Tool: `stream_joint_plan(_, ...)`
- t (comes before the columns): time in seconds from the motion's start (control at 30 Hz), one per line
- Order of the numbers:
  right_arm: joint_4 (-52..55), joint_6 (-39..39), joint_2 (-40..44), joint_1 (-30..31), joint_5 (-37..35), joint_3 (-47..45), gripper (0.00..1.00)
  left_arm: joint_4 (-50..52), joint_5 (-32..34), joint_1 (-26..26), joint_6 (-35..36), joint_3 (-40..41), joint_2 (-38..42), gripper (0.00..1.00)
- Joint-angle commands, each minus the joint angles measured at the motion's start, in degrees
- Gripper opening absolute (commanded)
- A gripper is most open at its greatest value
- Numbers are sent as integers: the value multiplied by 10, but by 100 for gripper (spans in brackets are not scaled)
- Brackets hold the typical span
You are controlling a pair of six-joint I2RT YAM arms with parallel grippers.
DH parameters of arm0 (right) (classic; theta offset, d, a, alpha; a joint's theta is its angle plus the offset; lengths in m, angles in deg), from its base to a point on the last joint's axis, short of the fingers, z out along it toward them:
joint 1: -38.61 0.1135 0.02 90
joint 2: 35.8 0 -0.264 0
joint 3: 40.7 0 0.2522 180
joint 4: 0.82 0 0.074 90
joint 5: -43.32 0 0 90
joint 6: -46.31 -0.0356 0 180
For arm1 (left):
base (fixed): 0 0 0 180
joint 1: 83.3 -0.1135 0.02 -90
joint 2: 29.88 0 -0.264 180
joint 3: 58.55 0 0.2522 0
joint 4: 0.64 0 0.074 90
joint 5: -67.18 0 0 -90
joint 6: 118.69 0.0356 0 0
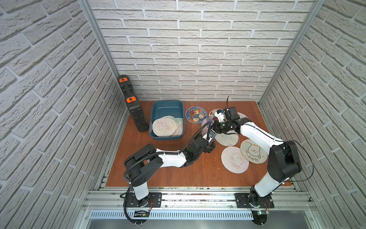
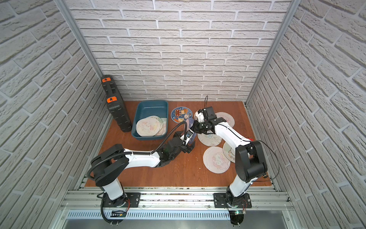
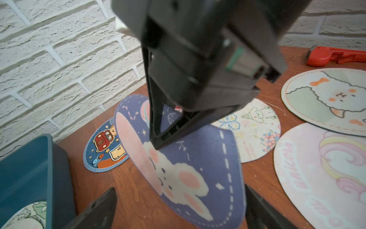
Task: Put the coasters into the storage box
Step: Pick up the coaster from the center of the board.
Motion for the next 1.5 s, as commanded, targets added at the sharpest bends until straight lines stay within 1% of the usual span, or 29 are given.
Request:
stream_joint_plan(0.0, -4, -5, 31, 5, 11, -10, 8, -56, 46, 3, 19, -19, -14, 90)
stream_joint_plan(0.13, 0, -5, 41, 5, 11, -16, 8, -81, 68, 3, 25, -17, -17, 74)
stream_joint_plan(0.2, 0, -6, 43, 6, 11, -19, 8, -82, 71, 2, 30, -17, -15, 63)
stream_joint_plan(0.27, 0, -6, 43, 6, 8, -20, 8, -71, 72, 3, 31, -21, -11, 45)
stream_joint_plan(0.47, -1, -6, 41, 5, -3, -25, 10, -36, 82, 3, 34, -25, 0, 3)
stream_joint_plan(0.5, -2, -6, 40, 5, -4, -26, 11, -31, 86, 3, 33, -25, 2, 0)
stream_joint_plan(0.67, -7, -6, 41, 5, -14, -29, 13, -9, 111, 3, 35, -19, 12, 0)
stream_joint_plan(0.8, 8, 3, 53, 5, -56, -28, 18, 18, 132, -6, 35, -14, 27, 0)
stream_joint_plan(0.9, 29, 12, 70, 5, -111, -27, 28, 46, 142, -17, 34, -9, 46, 0)
stream_joint_plan(1.03, 49, 21, 95, 3, -182, -29, 37, 70, 151, -35, 31, 1, 75, 0)
stream_joint_plan(1.17, 61, 27, 114, 2, -234, -35, 43, 102, 152, -60, 19, 6, 110, 0)
stream_joint_plan(1.27, 66, 27, 120, 2, -255, -42, 44, 132, 152, -88, 3, 5, 140, 0)
stream_joint_plan(1.4, 55, 27, 126, 1, -249, -60, 44, 155, 153, -126, 6, 3, 176, 0)
stream_joint_plan(1.47, 50, 27, 125, 1, -245, -67, 44, 174, 156, -153, 8, -6, 187, 0)
